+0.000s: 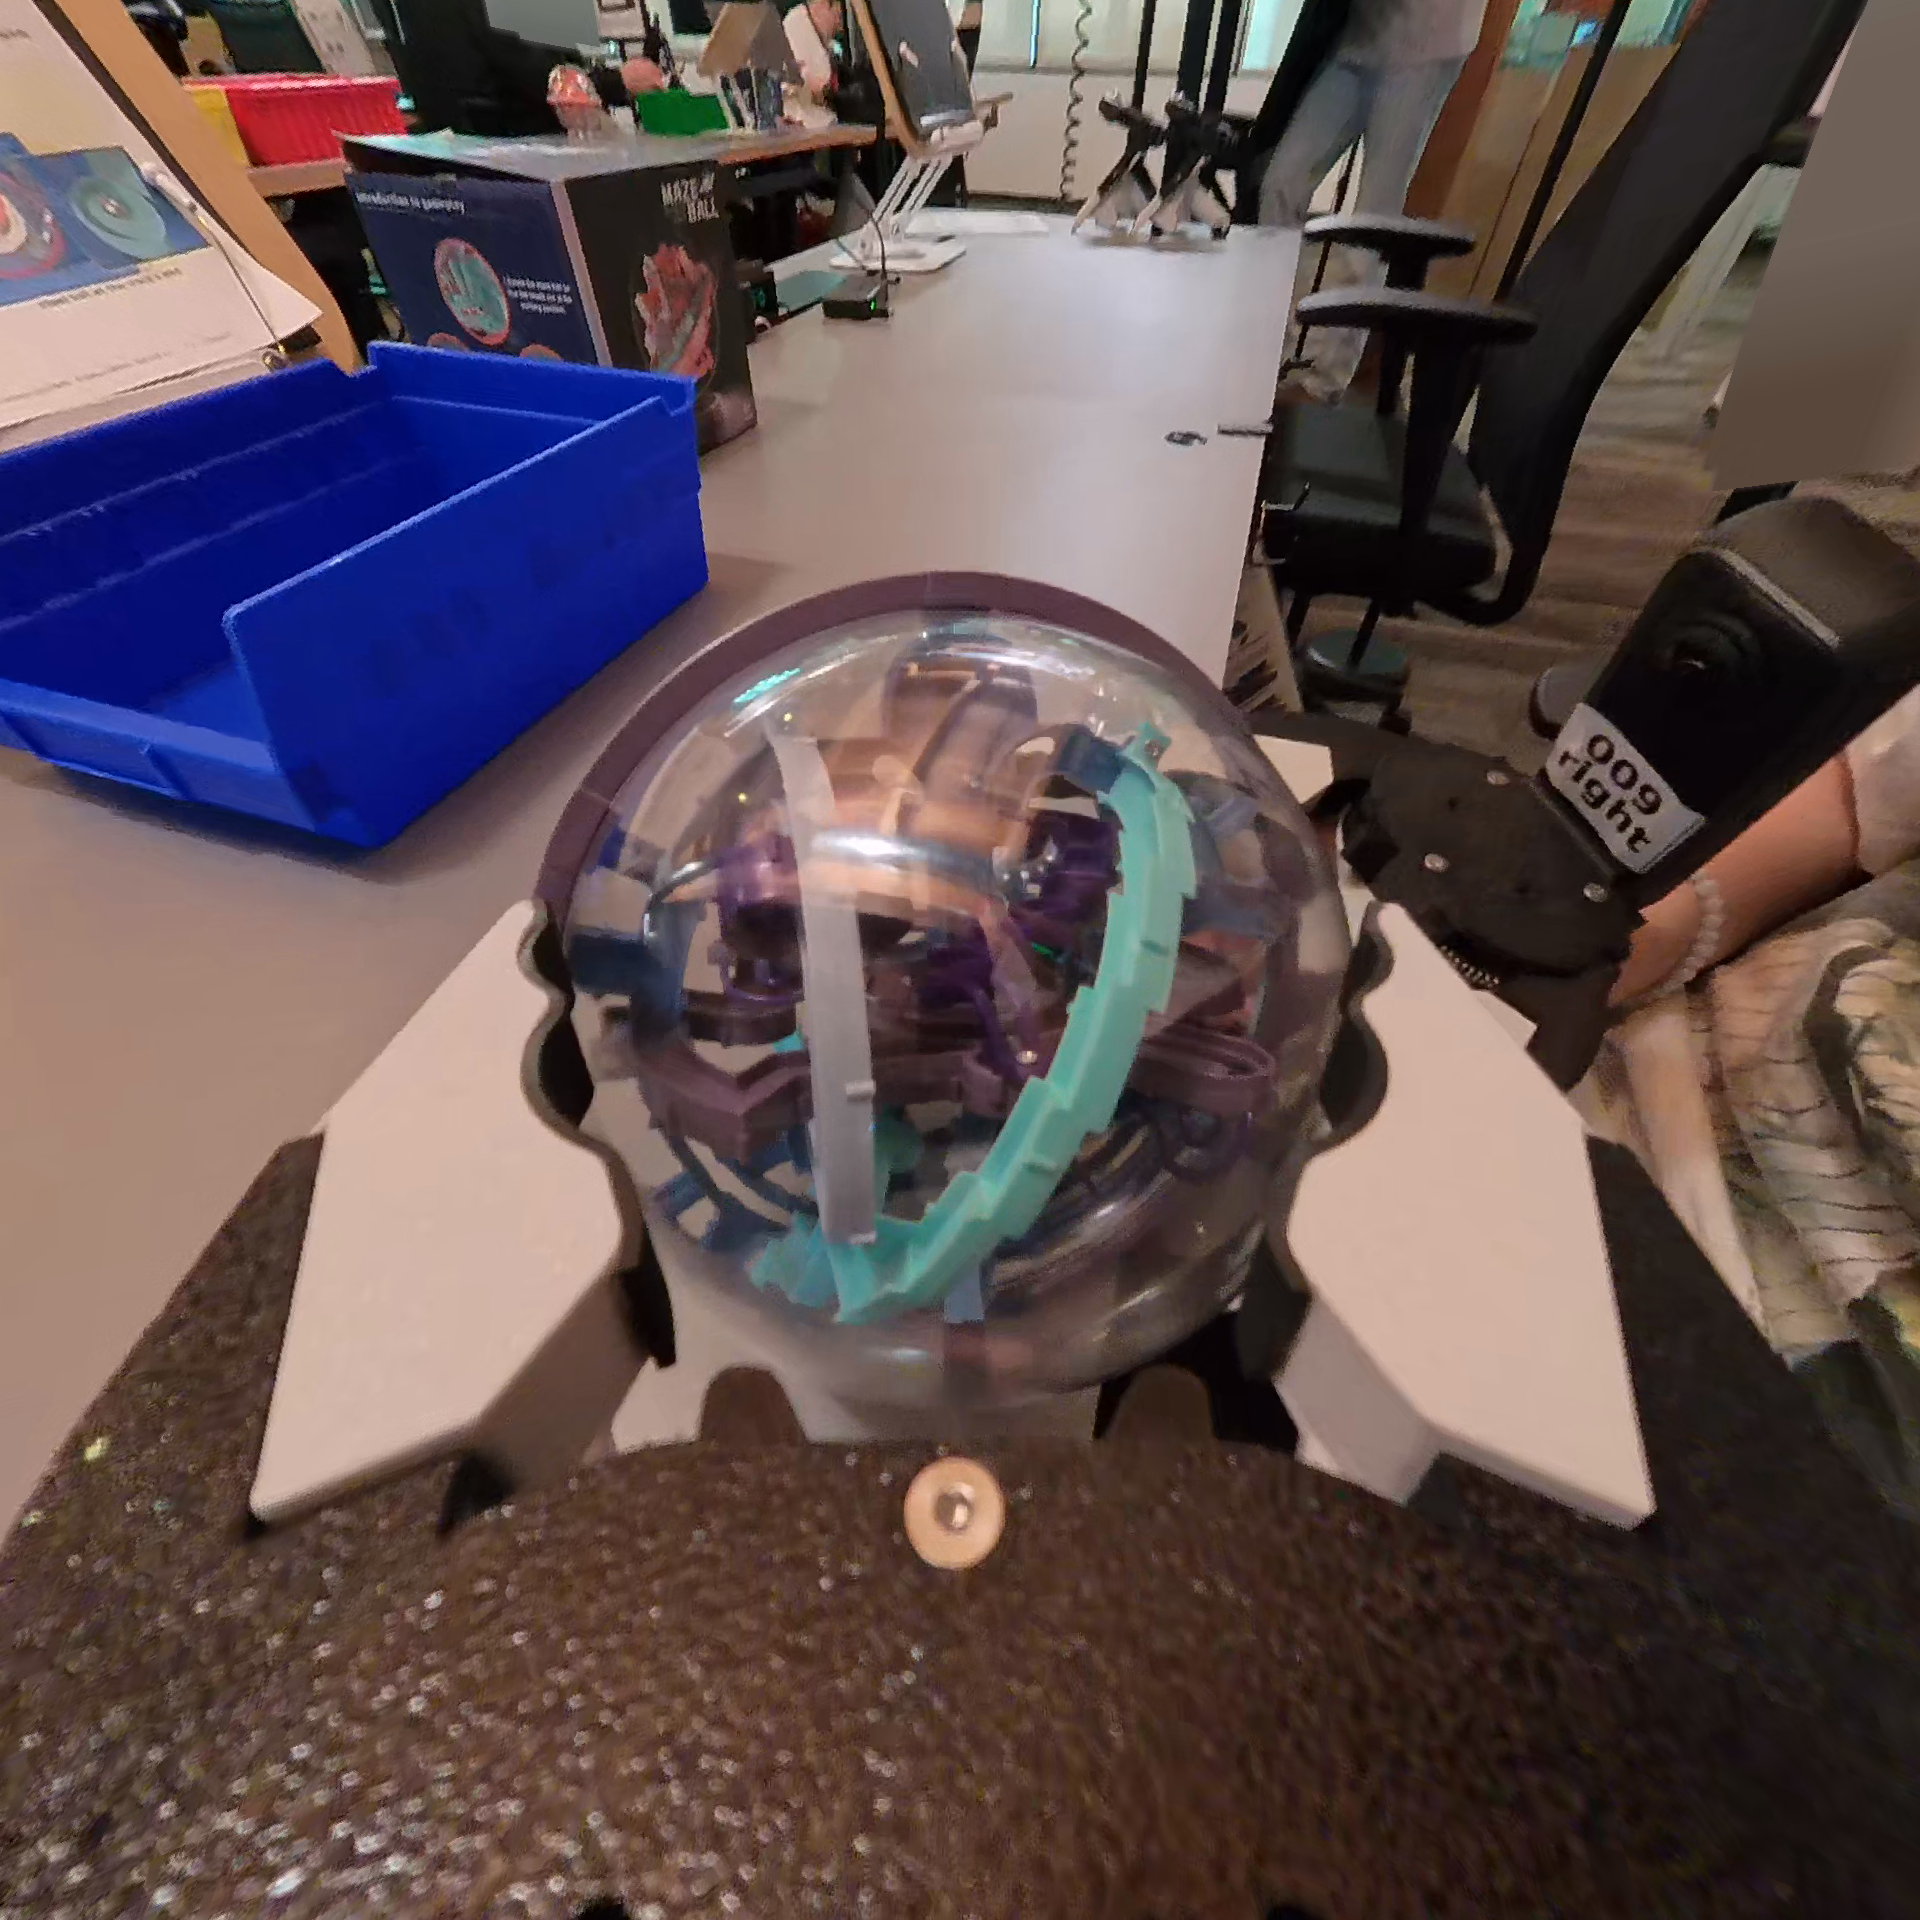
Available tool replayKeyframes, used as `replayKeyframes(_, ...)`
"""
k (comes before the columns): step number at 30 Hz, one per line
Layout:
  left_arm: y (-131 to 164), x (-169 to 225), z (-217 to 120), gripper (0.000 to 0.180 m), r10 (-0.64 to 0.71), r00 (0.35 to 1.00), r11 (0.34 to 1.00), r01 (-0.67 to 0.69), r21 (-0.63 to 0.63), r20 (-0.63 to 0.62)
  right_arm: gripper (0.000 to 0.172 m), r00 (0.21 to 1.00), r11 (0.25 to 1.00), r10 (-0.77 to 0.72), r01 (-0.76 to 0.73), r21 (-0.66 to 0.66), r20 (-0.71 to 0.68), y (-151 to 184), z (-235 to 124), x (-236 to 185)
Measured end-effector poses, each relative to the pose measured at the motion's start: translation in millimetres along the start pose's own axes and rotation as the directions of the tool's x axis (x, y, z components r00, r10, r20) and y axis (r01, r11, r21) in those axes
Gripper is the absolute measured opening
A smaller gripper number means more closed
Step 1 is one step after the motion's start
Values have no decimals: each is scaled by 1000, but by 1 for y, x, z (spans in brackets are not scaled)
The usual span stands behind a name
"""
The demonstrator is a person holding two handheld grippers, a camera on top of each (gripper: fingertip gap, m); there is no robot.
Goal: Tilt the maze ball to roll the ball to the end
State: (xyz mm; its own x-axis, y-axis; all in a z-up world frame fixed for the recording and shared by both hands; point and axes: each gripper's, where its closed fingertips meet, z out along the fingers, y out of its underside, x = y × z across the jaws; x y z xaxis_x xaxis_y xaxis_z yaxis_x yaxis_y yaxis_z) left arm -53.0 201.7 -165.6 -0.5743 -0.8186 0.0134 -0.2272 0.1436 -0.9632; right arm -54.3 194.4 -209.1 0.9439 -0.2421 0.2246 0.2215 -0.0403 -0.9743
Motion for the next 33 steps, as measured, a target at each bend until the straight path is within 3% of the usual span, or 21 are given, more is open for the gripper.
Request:
replayKeyframes(9, 7, -5, 1, 144, -71, 997, 995, 73, -70, 33, 144, 1000, 1000, 10, -10, -8, -12, 2, 3, 4)
replayKeyframes(27, 6, -11, -13, 143, -19, 997, 989, 30, 148, -70, 142, 993, 992, -115, 115, 43, 9, -7, 5, -11)
replayKeyframes(29, 6, -13, -15, 143, -17, 998, 988, 27, 154, -66, 145, 995, 995, -69, 63, 81, 69, -14, 5, -14)
replayKeyframes(31, 6, -12, -15, 143, 2, 998, 988, 8, 155, -64, 153, 978, 988, 91, -112, 106, 188, -24, 4, -19)
replayKeyframes(33, 6, -12, -14, 143, 14, 998, 989, -5, 150, -60, 154, 932, 973, 219, -232, 12, 289, -18, 7, -18)
